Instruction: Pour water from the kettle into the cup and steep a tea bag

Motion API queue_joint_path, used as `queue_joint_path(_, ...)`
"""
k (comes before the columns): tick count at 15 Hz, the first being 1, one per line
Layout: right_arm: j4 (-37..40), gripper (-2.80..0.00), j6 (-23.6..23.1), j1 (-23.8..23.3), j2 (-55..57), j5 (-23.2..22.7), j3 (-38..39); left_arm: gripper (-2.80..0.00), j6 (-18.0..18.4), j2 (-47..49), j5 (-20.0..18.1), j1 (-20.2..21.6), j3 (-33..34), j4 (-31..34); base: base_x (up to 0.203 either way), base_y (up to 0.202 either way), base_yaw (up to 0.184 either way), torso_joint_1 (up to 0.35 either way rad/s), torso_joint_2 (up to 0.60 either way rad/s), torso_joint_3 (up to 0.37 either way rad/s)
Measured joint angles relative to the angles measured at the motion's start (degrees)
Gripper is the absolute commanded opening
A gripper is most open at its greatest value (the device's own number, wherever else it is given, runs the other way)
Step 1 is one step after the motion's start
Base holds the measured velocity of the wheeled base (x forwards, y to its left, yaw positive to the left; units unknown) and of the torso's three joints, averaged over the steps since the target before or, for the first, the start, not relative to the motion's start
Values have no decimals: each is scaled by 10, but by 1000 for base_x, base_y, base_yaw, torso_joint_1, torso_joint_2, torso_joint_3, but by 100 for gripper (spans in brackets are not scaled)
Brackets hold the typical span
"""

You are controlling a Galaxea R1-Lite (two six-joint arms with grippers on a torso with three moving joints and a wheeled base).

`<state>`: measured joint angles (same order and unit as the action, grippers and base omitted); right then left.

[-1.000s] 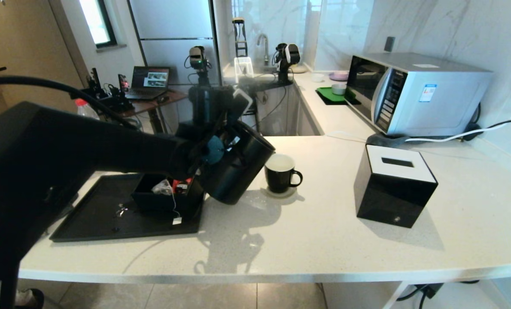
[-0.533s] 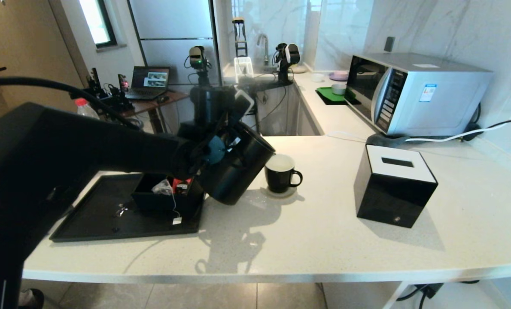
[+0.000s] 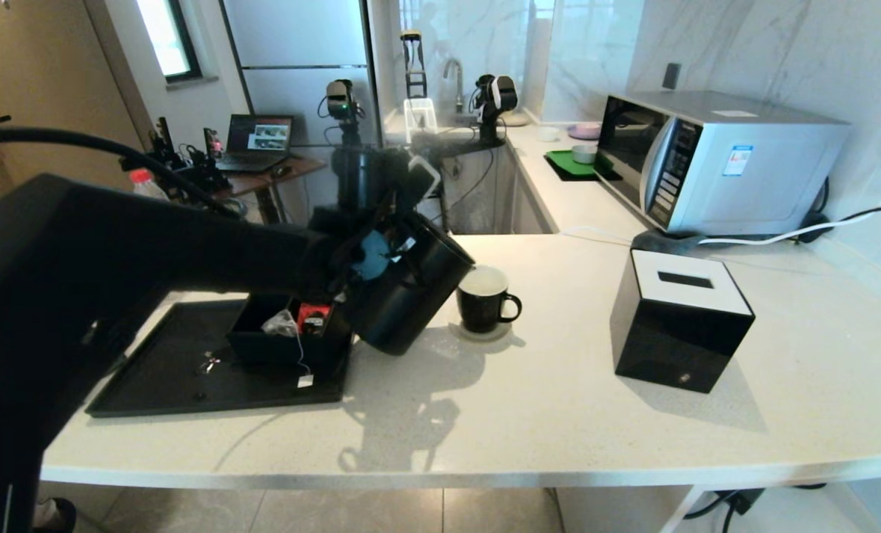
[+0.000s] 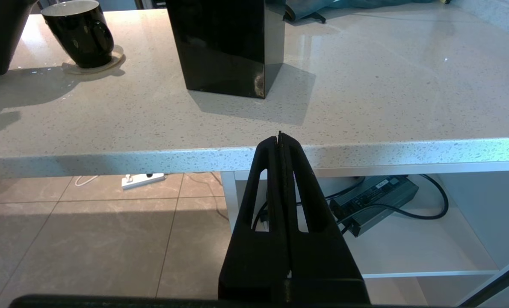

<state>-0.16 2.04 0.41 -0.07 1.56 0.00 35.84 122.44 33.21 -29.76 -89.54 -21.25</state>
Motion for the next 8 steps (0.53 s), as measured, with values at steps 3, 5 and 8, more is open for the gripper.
queue_joint_path(3,0,-280,0,0,0,0,0,-280,8,0,0,-4,-4,10,0,0,0,0,0,0)
queue_joint_path(5,0,-280,0,0,0,0,0,-280,18,0,0,-4,-5,9,0,0,0,0,0,0)
queue_joint_path(8,0,-280,-1,0,0,0,0,-280,19,0,0,-5,-5,9,0,0,0,0,0,0)
